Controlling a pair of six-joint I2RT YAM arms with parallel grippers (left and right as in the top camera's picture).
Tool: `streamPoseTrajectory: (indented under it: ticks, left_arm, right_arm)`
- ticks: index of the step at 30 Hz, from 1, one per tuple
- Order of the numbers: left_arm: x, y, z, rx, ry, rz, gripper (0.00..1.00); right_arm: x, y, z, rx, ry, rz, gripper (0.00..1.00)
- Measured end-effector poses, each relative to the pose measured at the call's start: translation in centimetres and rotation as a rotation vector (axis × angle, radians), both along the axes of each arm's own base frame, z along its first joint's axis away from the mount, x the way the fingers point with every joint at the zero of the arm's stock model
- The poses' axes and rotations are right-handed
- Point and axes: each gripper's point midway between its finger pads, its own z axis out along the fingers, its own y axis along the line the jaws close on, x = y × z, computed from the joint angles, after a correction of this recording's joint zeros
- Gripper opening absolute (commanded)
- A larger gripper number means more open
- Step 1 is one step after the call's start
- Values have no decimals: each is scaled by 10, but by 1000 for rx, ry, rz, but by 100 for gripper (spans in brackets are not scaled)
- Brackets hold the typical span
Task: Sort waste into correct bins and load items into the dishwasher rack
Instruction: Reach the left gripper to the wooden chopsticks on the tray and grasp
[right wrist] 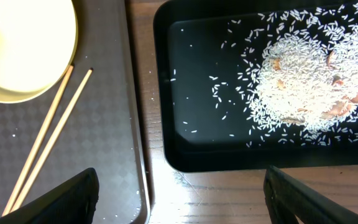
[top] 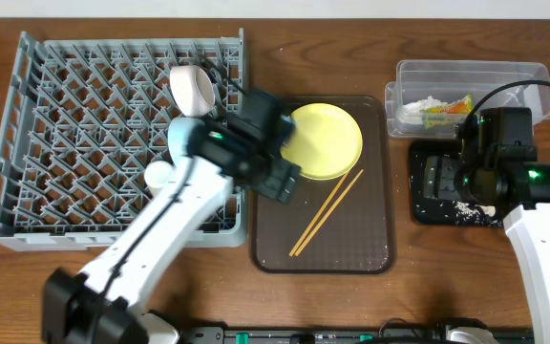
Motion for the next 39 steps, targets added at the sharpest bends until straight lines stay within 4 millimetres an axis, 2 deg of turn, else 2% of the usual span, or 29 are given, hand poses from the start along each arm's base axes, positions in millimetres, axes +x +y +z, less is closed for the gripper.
streamPoseTrajectory:
  ticks: [6, 11, 14, 18, 22, 27, 39]
  left_arm:
    - [-12, -43, -44, 55, 37, -86, 87]
    - [-24, -66, -77, 98, 75, -145, 87]
    - [-30, -74, -97, 125, 100, -167, 86]
    - [-30, -74, -116, 177, 104, -161, 86]
    - [-23, -66, -126, 233, 85, -132, 86]
    - [-15, -67, -125, 240, 46, -118, 85]
    - [-13, -64, -131, 241, 32, -85, 85]
  right_arm:
    - [0, 0, 0, 0, 0, 0, 83]
    - [0, 0, 0, 0, 0, 0, 83]
    - [0, 0, 0, 0, 0, 0, 83]
    - [0, 0, 0, 0, 0, 0, 84]
    - [0, 0, 0, 0, 0, 0, 84]
    - [0, 0, 0, 0, 0, 0, 84]
    - [0, 0, 0, 0, 0, 0, 84]
